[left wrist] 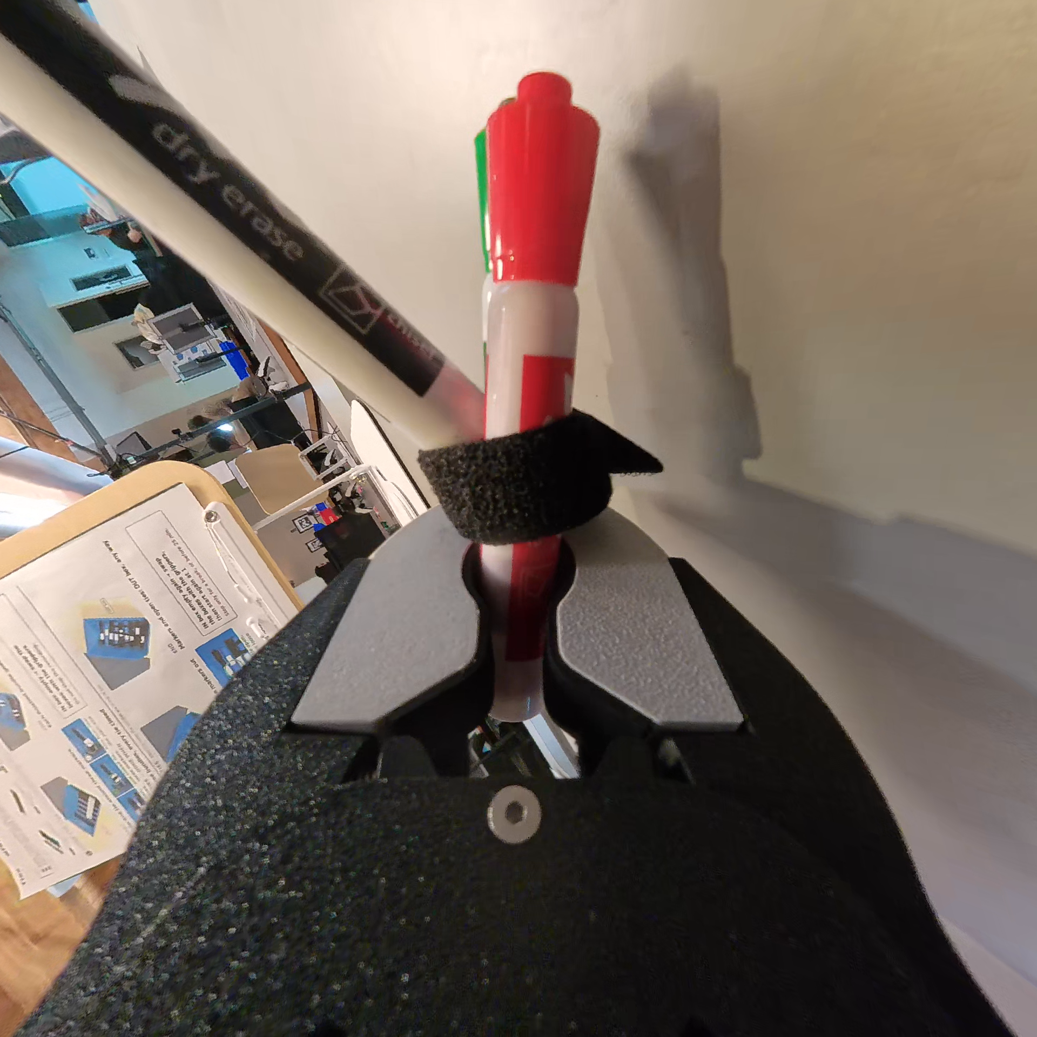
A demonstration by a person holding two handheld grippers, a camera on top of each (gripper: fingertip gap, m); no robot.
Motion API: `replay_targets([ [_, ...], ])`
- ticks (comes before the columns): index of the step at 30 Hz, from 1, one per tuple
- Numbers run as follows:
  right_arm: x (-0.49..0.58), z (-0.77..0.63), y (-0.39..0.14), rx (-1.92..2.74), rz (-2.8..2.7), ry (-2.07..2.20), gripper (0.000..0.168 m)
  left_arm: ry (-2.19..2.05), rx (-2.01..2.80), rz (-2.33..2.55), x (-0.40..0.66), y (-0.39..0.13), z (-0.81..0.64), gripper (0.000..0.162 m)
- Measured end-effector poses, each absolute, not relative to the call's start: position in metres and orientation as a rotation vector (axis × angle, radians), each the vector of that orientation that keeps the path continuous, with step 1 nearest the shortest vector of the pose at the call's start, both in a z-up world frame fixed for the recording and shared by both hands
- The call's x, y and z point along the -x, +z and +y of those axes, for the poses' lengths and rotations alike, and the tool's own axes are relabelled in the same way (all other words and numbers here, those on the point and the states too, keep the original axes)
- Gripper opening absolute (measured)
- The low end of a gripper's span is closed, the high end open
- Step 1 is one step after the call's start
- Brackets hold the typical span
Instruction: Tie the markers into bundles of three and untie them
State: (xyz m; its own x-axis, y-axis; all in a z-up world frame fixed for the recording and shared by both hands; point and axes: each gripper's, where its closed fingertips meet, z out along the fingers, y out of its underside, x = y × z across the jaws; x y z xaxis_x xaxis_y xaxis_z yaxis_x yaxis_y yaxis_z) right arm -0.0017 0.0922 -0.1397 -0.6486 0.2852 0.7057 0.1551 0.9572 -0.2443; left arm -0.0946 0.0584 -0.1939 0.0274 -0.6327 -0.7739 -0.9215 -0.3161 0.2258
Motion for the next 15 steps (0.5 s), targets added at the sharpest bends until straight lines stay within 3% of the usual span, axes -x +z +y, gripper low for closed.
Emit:
replay_targets([
  [15,-0.01,0.092,-0.148,0.68,-2.242,0.847,0.016,1.005,2.049,1.434,0.079,-0.193,0.055,0.015],
])
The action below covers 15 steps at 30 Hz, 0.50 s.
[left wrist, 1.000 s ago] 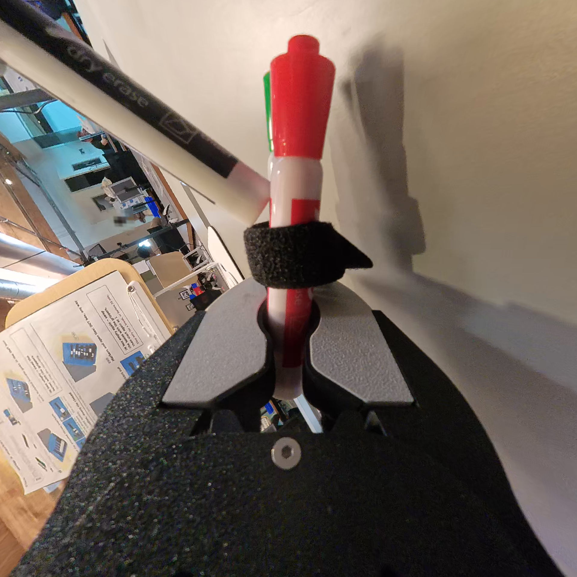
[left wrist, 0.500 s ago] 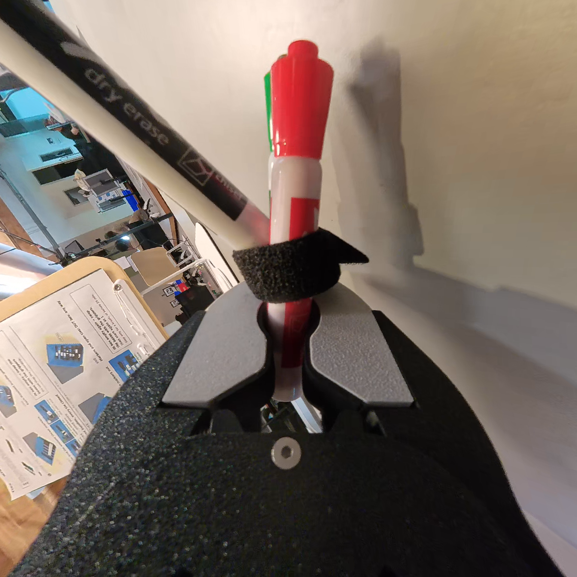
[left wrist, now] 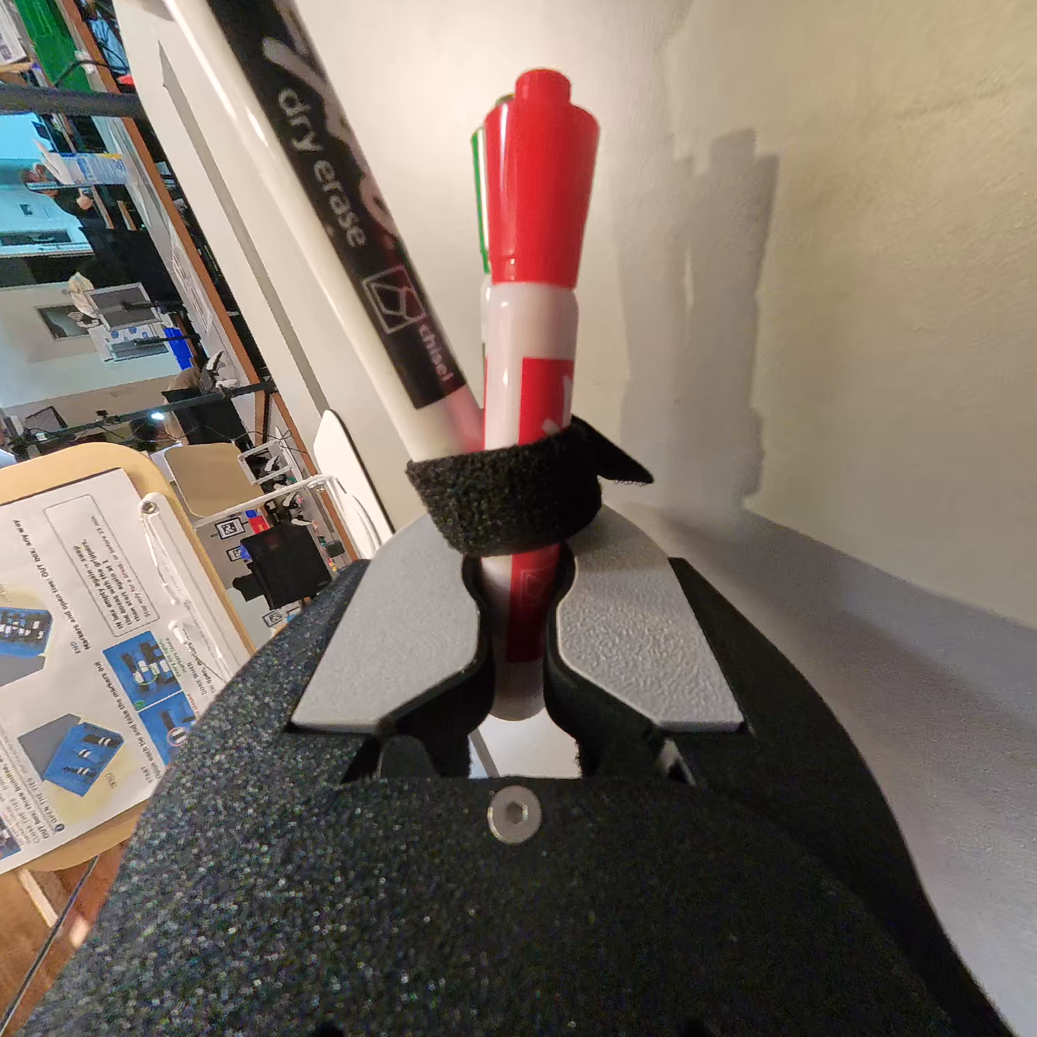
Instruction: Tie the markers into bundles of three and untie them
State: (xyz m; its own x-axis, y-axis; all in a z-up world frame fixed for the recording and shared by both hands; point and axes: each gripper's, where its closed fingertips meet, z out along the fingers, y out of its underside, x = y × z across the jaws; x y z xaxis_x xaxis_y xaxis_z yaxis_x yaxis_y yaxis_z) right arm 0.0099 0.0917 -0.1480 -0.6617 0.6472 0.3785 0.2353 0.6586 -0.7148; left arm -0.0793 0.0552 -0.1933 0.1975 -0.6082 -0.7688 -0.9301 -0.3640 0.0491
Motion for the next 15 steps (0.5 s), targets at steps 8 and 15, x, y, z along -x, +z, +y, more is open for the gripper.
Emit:
replay_targets([
  [8,-0.011,0.089,-0.148,0.945,-2.197,1.117,0.016,1.043,2.024,1.321,0.081,-0.184,0.057,0.015],
  [15,-0.01,0.089,-0.167,0.85,-2.19,0.867,0.016,1.084,2.005,1.325,0.083,-0.187,0.055,0.015],
])
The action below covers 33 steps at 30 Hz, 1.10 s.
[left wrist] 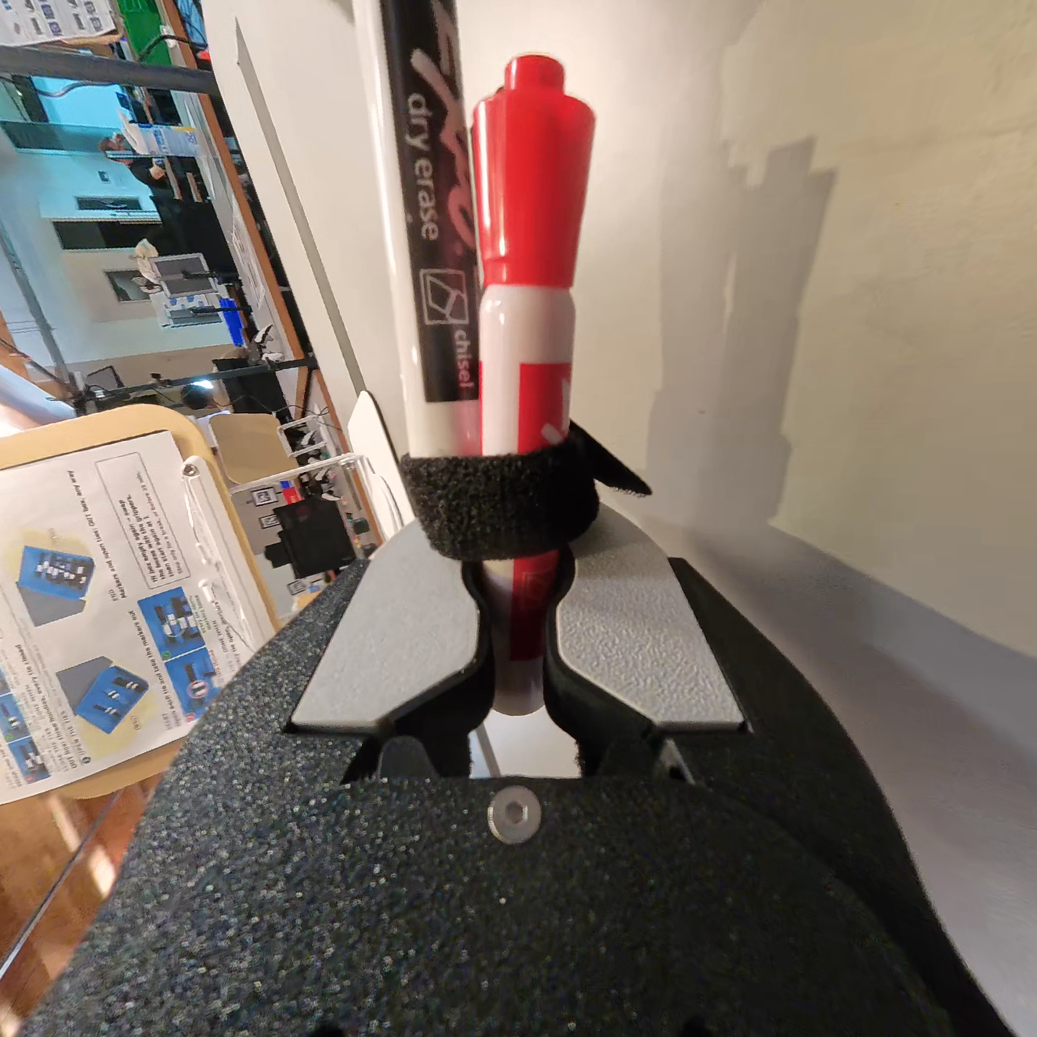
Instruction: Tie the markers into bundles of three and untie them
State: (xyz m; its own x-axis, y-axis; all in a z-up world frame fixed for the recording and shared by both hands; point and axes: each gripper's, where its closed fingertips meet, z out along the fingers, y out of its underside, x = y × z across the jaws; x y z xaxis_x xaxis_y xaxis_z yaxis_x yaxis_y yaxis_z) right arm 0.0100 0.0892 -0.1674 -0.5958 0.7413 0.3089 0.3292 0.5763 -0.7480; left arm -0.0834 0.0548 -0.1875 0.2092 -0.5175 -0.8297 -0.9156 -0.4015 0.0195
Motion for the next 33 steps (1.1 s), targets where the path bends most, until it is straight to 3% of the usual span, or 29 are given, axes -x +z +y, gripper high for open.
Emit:
replay_targets([
  [11,-0.007,0.082,-0.16,0.17,-1.963,0.082,0.017,1.228,2.028,1.422,0.095,-0.2,0.046,0.015],
  [22,-0.012,0.073,-0.164,0.631,-2.072,0.765,0.016,1.179,1.978,1.359,0.086,-0.202,0.04,0.015],
  [33,-0.009,0.075,-0.182,0.597,-2.037,0.674,0.017,1.115,1.911,1.362,0.069,-0.203,0.046,0.015],
])
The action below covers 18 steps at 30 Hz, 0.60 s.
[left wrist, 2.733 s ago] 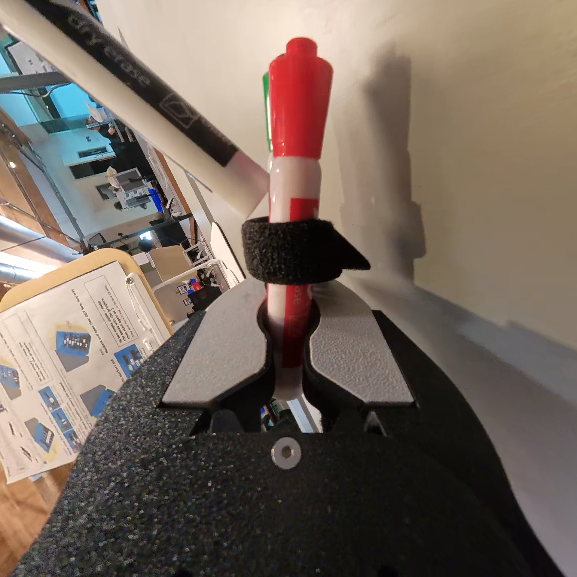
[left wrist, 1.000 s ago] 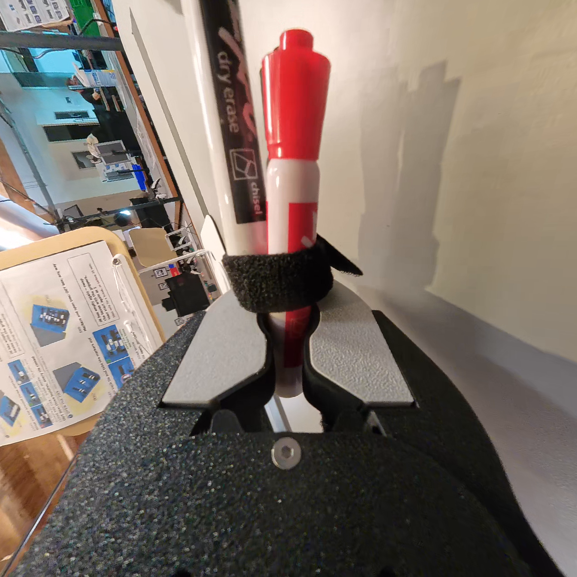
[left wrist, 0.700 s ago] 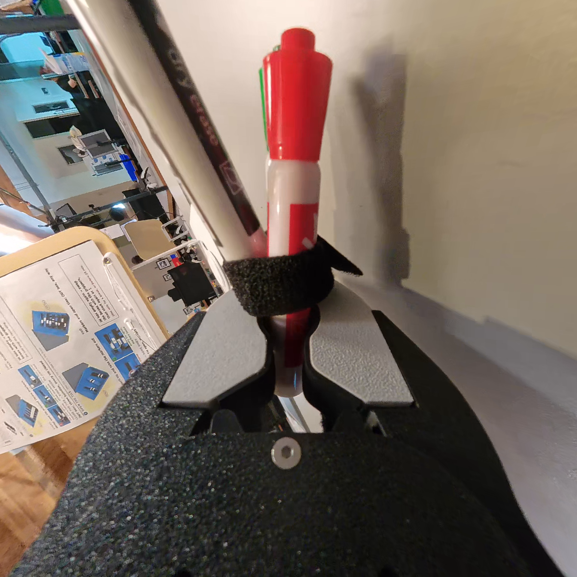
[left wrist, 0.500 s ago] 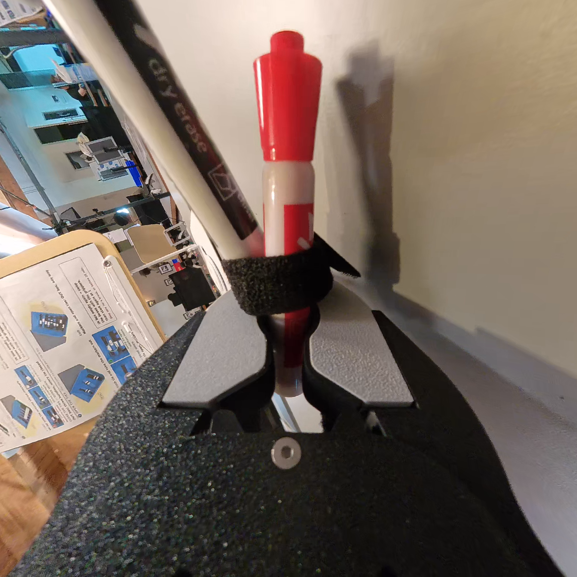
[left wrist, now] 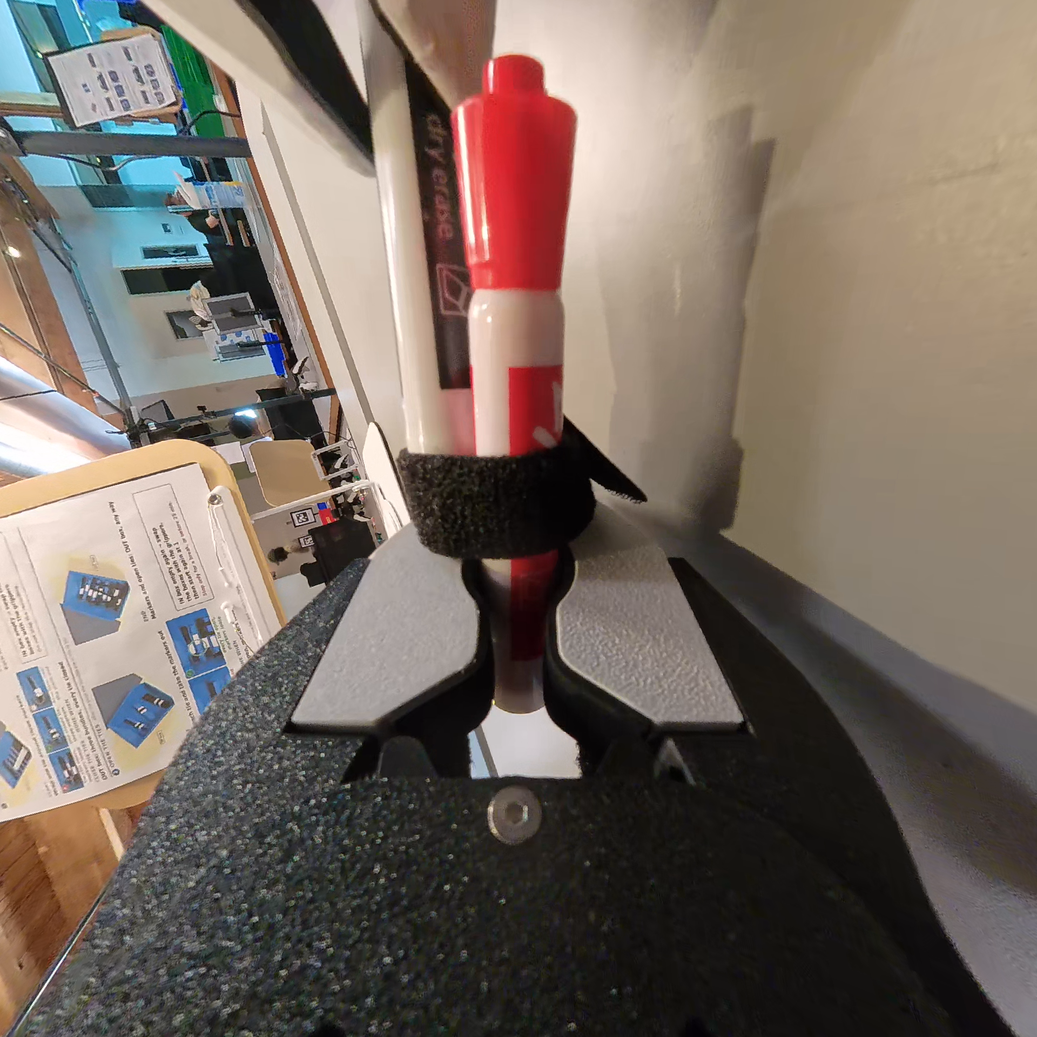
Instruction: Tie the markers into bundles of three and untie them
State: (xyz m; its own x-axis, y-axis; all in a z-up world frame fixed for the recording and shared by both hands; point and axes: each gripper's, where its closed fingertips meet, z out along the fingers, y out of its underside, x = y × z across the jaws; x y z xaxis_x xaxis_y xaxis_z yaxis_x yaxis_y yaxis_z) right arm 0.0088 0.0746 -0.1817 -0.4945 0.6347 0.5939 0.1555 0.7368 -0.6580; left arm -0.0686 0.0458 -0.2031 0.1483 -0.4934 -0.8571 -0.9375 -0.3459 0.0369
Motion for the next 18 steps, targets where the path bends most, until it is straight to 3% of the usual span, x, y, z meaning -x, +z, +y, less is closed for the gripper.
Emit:
replay_targets([
  [18,-0.012,0.065,-0.192,0.818,-2.217,0.783,0.017,1.299,1.766,1.405,0.069,-0.201,0.05,0.015],
])
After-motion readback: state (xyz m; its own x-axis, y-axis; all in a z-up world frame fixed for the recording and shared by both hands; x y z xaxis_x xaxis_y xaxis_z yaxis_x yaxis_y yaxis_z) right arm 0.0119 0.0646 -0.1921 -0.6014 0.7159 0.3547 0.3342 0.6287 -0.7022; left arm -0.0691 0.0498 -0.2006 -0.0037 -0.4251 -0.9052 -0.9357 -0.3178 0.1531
